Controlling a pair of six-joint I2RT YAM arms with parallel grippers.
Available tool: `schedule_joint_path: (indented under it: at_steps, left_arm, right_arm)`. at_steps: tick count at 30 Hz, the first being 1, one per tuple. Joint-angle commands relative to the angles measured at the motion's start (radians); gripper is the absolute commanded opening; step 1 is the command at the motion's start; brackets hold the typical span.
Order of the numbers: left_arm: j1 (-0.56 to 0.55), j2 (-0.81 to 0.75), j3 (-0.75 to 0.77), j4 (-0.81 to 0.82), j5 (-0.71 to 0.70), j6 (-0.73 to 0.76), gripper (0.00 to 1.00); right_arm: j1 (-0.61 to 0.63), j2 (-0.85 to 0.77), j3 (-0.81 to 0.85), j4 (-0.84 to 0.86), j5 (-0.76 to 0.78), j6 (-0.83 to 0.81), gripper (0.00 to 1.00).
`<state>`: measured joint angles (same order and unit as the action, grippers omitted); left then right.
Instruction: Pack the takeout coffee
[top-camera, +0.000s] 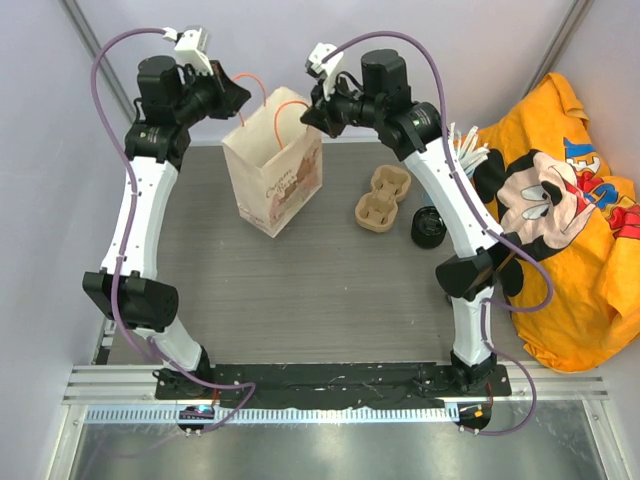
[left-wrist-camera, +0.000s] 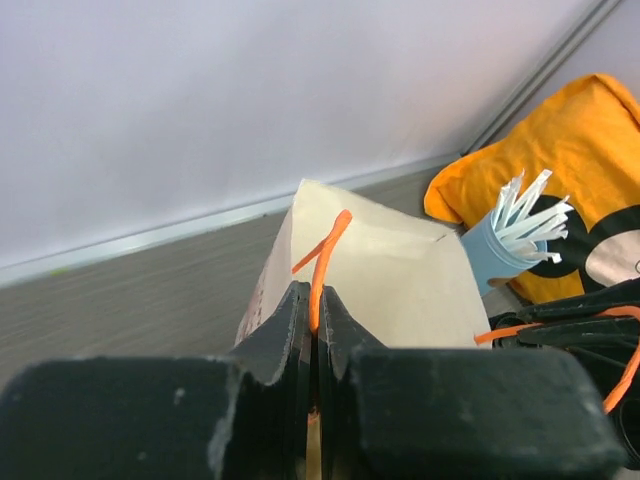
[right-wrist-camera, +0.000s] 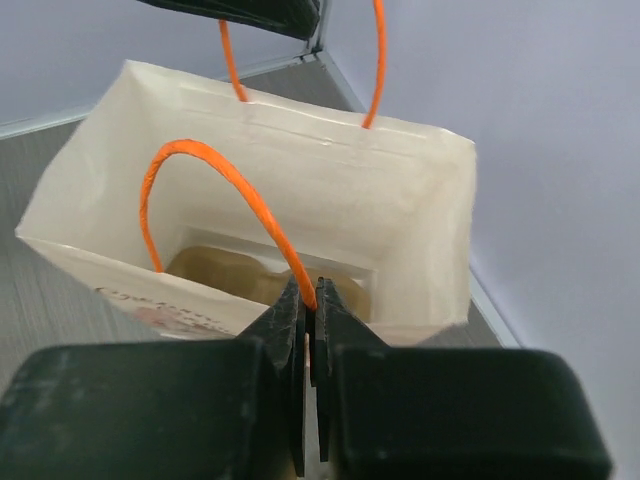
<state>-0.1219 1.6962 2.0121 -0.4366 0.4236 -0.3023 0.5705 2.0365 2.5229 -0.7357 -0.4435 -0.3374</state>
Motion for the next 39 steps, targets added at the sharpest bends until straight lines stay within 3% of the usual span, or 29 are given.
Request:
schedule_joint_path:
  at_steps: [1,6,9,13,25,33,39]
  left_arm:
    - [0.002,-0.053,-0.167,0.006,0.046,0.041,0.0]
    - [0.002,-0.105,-0.4,0.048,0.017,0.091,0.0]
    - [0.004,-0.113,-0.435,0.075,0.011,0.085,0.0]
    - [0.004,-0.104,-0.351,0.061,0.024,0.081,0.04]
    - [0.004,-0.063,-0.152,0.029,0.063,0.043,0.01]
    - [0.005,-0.076,-0.09,-0.005,0.043,0.043,0.01]
    - [0.004,-0.084,-0.078,-0.024,0.03,0.052,0.0]
  right_arm:
    - [0.005,-0.078,-0.114,0.004,-0.078,0.014,0.01]
    - [0.015,-0.076,-0.355,0.128,-0.044,0.078,0.01]
    - [0.014,-0.042,-0.358,0.148,-0.001,0.083,0.01]
    - [0.014,-0.039,-0.32,0.148,0.002,0.089,0.01]
    - [0.014,-0.042,-0.148,0.085,-0.009,0.095,0.01]
    - [0.014,-0.058,-0.026,0.056,-0.032,0.103,0.01]
    - [0.012,-0.087,-0.064,0.025,-0.049,0.081,0.01]
